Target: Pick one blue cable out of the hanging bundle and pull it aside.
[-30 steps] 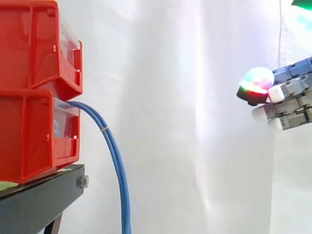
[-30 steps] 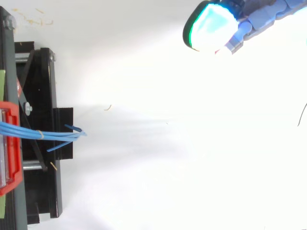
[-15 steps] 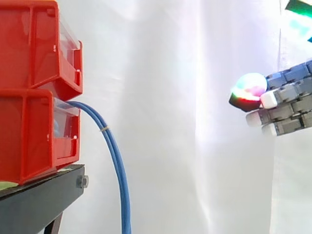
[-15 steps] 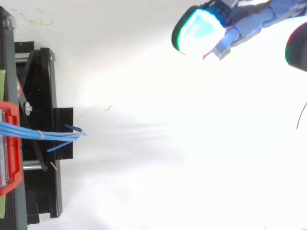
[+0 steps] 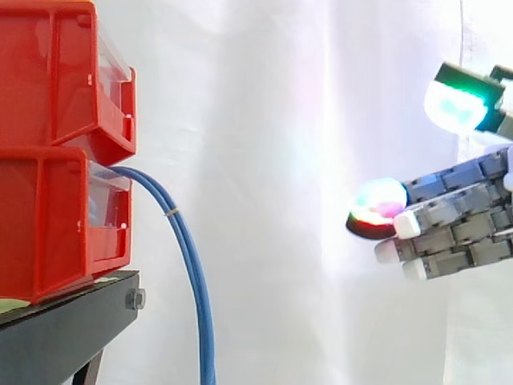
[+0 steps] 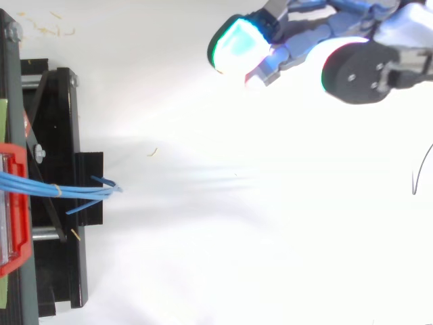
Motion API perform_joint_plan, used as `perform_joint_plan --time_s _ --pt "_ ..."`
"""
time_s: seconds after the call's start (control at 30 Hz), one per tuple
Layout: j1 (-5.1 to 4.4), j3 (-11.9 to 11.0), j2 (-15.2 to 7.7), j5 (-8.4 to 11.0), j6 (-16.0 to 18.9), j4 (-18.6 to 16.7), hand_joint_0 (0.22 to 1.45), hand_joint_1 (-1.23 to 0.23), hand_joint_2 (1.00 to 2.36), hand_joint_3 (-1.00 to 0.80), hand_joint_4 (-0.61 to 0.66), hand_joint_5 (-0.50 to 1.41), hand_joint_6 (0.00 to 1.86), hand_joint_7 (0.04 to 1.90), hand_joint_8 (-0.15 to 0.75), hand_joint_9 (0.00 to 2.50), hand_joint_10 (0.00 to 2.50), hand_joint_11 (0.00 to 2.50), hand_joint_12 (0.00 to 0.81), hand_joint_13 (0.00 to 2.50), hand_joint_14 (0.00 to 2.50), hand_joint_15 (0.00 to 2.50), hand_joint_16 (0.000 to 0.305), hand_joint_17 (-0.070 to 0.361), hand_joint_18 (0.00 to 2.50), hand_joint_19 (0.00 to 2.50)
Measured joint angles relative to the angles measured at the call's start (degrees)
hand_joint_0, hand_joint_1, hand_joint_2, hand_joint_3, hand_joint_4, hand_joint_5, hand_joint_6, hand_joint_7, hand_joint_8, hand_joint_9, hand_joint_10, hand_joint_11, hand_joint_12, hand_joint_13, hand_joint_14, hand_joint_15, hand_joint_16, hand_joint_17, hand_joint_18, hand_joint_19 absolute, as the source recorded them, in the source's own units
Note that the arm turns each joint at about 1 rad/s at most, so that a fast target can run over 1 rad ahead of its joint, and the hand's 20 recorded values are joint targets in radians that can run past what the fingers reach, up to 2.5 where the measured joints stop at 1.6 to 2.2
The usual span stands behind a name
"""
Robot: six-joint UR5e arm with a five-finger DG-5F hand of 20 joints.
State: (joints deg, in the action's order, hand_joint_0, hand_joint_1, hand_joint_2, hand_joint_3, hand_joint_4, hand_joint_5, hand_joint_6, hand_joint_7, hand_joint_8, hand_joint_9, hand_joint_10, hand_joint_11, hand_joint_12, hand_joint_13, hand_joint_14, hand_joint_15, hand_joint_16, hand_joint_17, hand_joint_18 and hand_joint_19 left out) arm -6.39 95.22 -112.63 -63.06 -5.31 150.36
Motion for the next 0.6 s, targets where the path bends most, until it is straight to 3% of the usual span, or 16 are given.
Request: perform_joint_plan --time_s 0.1,0.37,0.47,0.6 --pt "-0.28 -0.01 -1.21 0.42 -0.47 -2.35 0.52 -0.59 1.00 -0.49 0.20 -0.14 0.50 0.76 0.254 0.71 0.01 0.24 0.347 0.37 0.01 0.17 0.051 0.114 0.22 0.29" --pt "-1.87 -0.15 -3.17 3.11 -6.90 -8.14 0.50 -0.64 1.00 -0.50 0.12 -0.15 0.50 0.72 0.229 0.61 0.01 0.16 0.346 0.30 0.01 0.15 0.053 0.119 0.17 0.27" --pt "-2.30 -1.29 -5.33 3.53 -7.45 -10.15 0.48 -0.65 1.00 -0.50 0.07 -0.16 0.50 0.67 0.204 0.49 0.00 0.08 0.344 0.19 0.00 0.09 0.057 0.127 0.07 0.23" --pt "-2.58 -4.61 -8.76 3.58 -6.95 -10.32 0.47 -0.64 1.00 -0.50 0.07 -0.17 0.50 0.68 0.219 0.50 0.00 0.12 0.353 0.18 0.00 0.09 0.059 0.132 0.04 0.23"
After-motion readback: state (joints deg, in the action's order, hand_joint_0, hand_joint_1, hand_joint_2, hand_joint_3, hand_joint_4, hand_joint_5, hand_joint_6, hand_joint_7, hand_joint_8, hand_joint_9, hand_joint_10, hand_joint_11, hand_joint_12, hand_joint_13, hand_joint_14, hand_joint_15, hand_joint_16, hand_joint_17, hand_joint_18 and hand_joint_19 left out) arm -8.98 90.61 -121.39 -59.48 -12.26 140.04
